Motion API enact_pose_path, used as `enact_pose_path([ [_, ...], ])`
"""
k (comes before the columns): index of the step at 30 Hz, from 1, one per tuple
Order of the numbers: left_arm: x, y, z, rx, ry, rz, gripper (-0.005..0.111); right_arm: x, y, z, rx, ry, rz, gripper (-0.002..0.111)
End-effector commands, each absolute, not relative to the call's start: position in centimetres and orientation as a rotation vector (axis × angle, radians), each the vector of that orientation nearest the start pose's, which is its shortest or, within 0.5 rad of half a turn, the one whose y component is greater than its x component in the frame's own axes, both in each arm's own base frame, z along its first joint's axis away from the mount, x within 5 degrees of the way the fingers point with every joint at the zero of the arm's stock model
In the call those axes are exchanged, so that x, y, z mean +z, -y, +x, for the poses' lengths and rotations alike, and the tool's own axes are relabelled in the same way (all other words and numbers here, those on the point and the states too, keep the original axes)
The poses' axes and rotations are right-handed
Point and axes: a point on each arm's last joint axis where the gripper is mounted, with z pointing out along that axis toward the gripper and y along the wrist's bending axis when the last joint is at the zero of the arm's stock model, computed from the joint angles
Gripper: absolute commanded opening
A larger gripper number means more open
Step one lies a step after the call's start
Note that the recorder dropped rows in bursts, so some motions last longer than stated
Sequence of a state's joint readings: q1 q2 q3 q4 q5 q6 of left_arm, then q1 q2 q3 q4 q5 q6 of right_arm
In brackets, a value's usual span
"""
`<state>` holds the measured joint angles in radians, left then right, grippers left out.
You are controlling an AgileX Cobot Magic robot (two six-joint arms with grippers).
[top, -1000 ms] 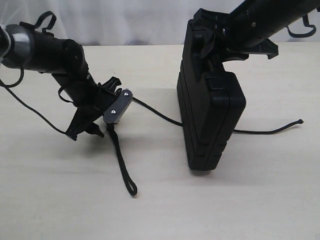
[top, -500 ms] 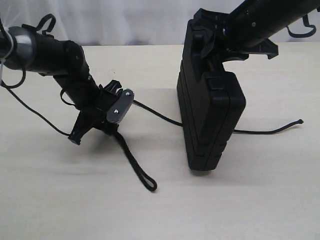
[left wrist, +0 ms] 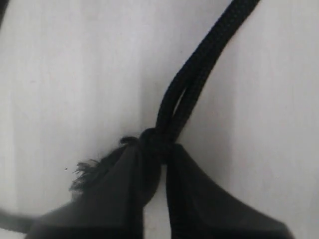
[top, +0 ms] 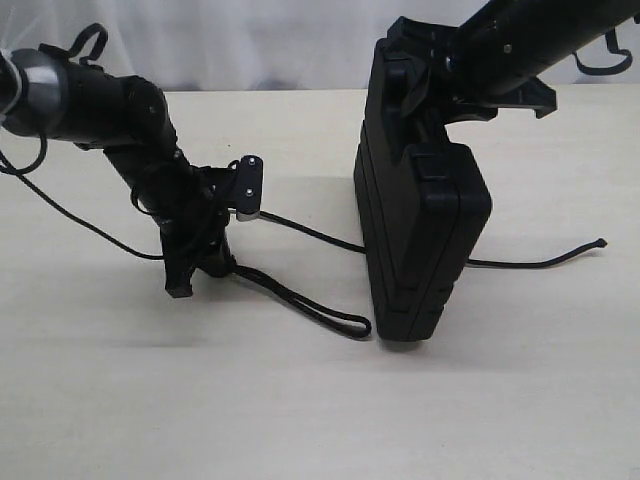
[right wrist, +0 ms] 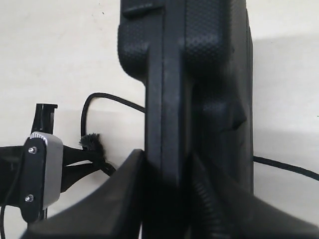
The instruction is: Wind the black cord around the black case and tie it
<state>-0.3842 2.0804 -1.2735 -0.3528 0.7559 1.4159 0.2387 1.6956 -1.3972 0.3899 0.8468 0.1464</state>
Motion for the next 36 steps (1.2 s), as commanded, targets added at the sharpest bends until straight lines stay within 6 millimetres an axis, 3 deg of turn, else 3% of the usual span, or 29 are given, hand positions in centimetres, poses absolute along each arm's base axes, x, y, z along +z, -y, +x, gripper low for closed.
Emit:
enact_pose_path([
  [1, 13.8, 16.7, 34.8, -0.284, -2.098, 1.940, 0.000, 29.1, -11.1, 35.3, 0.586, -2.642, 0.121, 0.004],
  [12, 16.8, 16.4, 34.7, -0.248, -2.056, 1.877, 0.000, 29.1, -11.1, 35.3, 0.586, -2.642, 0.121, 0.004],
  [15, 17.5, 15.6, 35.3, -0.290, -2.092, 1.738, 0.000, 29.1, -11.1, 35.3, 0.586, -2.642, 0.121, 0.004],
  [22, 18.9, 12.4, 37.6, -0.512, -2.199, 1.229, 0.000, 29.1, -11.1, 35.3, 0.586, -2.642, 0.121, 0.004],
  [30, 20.2, 12.6, 37.4, -0.770, -2.052, 1.189, 0.000, 29.1, -11.1, 35.3, 0.586, -2.642, 0.121, 0.004],
  [36, 21.2, 13.1, 38.1, -0.840, -1.998, 1.014, 0.000, 29.1, -11.1, 35.3, 0.586, -2.642, 0.121, 0.004],
])
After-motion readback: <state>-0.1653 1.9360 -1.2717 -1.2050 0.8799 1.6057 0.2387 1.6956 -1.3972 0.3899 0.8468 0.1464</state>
